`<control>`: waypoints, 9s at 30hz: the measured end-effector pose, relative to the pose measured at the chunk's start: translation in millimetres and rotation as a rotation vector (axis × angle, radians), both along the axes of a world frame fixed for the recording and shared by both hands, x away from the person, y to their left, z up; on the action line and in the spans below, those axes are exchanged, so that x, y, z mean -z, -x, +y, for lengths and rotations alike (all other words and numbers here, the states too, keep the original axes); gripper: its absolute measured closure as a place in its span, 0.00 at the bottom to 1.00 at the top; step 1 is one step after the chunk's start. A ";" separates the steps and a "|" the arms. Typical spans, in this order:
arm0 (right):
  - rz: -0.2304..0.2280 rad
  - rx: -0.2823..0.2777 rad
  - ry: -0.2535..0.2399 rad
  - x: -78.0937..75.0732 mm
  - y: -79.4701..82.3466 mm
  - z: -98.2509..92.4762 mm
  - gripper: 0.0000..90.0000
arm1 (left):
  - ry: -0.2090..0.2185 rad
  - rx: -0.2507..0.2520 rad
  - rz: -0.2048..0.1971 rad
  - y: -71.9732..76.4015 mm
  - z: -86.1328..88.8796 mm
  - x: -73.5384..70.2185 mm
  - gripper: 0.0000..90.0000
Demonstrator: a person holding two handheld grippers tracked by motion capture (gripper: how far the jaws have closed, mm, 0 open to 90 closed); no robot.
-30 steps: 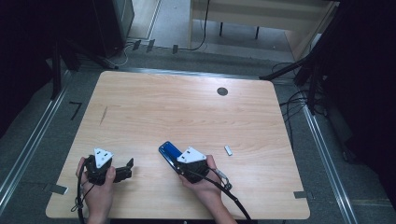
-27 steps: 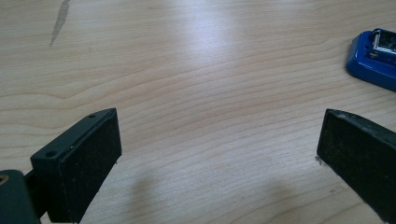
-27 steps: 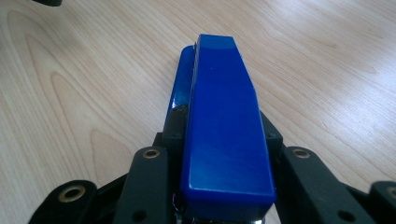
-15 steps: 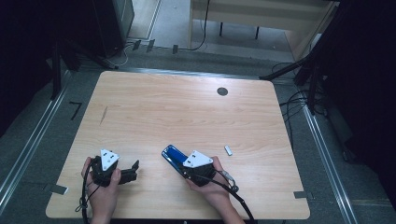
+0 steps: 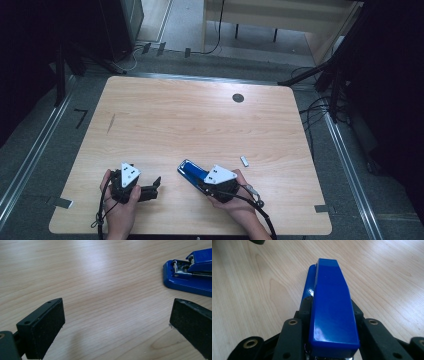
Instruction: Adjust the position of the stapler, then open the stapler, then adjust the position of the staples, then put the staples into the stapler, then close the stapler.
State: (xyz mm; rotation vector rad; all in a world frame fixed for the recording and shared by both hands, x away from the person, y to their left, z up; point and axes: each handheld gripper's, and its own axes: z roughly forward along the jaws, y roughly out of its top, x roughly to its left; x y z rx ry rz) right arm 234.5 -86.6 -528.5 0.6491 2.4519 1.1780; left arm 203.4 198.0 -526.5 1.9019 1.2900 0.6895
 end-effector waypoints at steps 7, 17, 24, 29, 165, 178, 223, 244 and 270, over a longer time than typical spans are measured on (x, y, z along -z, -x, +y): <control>-0.010 -0.041 -0.002 1.5 4.4 -15.0 0.74 | 0.008 0.050 -0.010 3.9 -15.3 0.0 0.00; -0.012 -0.069 0.004 1.6 8.8 -25.8 0.74 | 0.004 0.107 -0.020 9.2 -32.3 -0.7 0.00; 0.015 -0.022 -0.062 -3.2 11.3 -35.6 0.48 | 0.027 0.132 -0.030 12.4 -40.1 -1.5 0.00; 0.022 -0.011 -0.109 -14.4 20.7 -54.7 0.44 | 0.058 0.187 -0.013 14.0 -50.3 -0.2 0.00; 0.054 0.119 -0.227 -43.1 36.1 -56.8 1.00 | 0.021 0.439 0.052 5.4 -123.4 7.7 1.00; 0.048 0.102 -0.216 -54.7 29.7 -47.5 1.00 | 0.021 0.440 0.052 5.5 -123.5 7.8 1.00; 0.018 0.067 -0.237 -71.2 7.3 -16.2 1.00 | 0.025 0.439 0.050 5.4 -123.6 8.0 1.00; 0.010 0.057 -0.236 -73.8 -1.9 -1.3 1.00 | 0.024 0.439 0.049 5.3 -123.6 7.9 1.00; 0.009 0.036 -0.223 -74.6 -15.9 16.2 1.00 | 0.020 0.441 0.047 5.3 -123.6 8.0 1.00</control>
